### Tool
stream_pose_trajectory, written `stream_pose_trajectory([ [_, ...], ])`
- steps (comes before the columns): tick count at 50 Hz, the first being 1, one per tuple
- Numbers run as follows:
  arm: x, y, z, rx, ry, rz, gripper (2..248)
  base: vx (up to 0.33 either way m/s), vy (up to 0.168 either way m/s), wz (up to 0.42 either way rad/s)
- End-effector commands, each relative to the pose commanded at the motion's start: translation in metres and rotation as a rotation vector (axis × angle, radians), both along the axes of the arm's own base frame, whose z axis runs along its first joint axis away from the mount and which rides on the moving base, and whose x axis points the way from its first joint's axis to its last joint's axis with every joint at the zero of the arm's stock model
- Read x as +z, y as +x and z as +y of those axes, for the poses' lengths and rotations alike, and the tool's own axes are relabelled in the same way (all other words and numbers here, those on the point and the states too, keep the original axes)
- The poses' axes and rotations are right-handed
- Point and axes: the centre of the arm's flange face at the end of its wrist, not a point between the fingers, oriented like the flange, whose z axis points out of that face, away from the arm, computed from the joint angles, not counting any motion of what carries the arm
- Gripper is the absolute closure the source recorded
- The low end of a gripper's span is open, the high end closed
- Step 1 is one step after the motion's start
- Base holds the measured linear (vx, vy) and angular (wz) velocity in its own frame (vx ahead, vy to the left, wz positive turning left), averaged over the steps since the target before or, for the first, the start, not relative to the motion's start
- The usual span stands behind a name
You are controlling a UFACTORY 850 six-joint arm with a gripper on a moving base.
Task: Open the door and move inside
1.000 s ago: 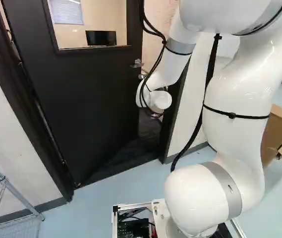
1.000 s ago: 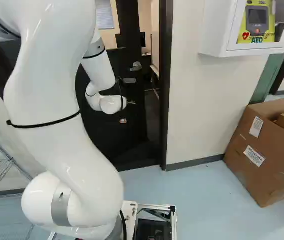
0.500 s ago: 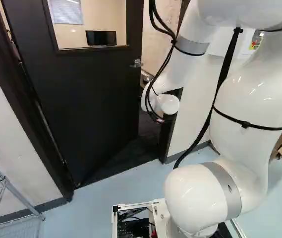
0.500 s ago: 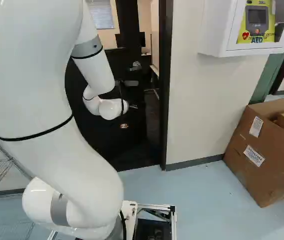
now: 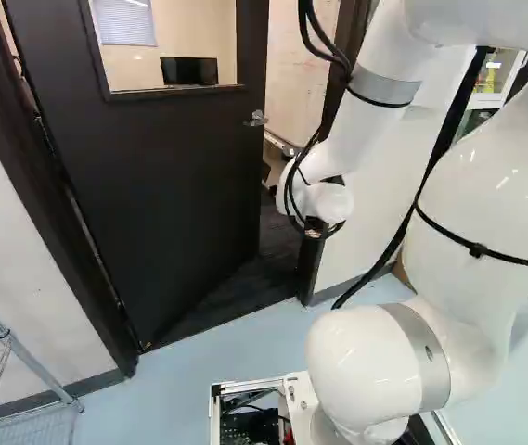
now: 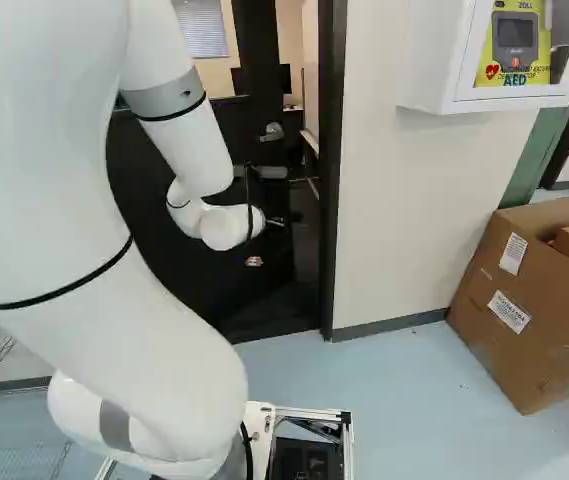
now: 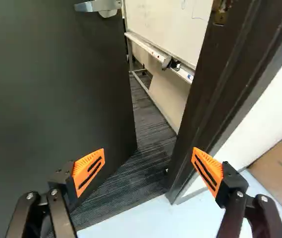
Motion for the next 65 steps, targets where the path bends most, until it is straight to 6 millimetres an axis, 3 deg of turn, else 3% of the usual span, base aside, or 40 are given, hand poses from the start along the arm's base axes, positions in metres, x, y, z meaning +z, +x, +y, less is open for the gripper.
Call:
stream_pose_trajectory([
  [42,-0.003,-0.058,-0.023,-0.077,0.0,-0.003,3,0.0,0.0,0.0],
  [65,-0.003,-0.062,-0.023,-0.079,0.0,-0.004,3,-0.003,0.0,0.002],
])
